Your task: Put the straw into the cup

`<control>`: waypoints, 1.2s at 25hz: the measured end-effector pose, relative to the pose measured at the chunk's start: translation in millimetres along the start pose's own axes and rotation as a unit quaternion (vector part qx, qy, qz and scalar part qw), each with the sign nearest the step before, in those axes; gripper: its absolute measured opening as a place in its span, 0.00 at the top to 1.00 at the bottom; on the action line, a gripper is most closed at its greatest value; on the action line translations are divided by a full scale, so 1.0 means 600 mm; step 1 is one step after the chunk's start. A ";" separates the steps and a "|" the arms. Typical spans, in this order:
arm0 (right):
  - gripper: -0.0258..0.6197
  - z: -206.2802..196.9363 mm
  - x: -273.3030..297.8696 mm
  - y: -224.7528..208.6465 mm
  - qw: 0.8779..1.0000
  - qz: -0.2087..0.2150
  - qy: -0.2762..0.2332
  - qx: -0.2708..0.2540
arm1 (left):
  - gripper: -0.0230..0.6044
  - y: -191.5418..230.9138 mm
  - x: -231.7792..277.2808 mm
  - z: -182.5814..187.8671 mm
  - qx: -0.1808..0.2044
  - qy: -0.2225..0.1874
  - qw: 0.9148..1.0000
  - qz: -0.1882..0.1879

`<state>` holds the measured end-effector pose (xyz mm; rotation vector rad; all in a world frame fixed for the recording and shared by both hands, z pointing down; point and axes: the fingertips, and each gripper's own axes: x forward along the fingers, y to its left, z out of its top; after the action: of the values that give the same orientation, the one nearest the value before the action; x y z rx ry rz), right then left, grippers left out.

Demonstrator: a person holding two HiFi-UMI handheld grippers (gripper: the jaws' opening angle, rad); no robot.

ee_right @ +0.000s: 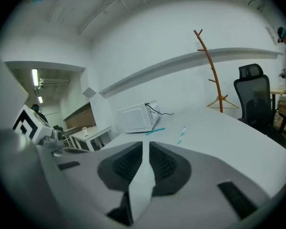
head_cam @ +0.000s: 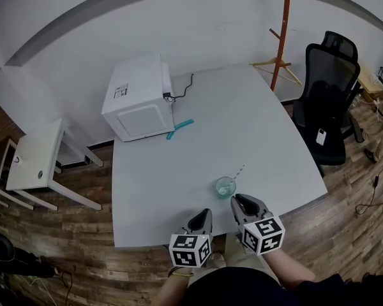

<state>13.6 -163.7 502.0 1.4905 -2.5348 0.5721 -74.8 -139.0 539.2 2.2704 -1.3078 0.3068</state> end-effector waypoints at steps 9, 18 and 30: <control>0.89 0.012 -0.034 0.018 1.000 -0.009 -0.020 -0.012 | 0.93 -0.011 -0.028 0.001 0.009 -0.012 1.000 -0.005; 0.90 0.021 -0.063 0.042 0.999 -0.004 -0.040 -0.012 | 0.93 -0.016 -0.058 0.001 0.015 -0.021 1.000 -0.007; 0.91 0.019 -0.084 0.056 0.999 0.003 -0.045 -0.008 | 0.93 -0.018 -0.074 -0.003 0.010 -0.026 1.000 -0.006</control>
<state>10.2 -112.7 467.1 1.5366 -2.6048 0.4950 -88.5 -100.7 518.4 2.3157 -1.3228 0.2610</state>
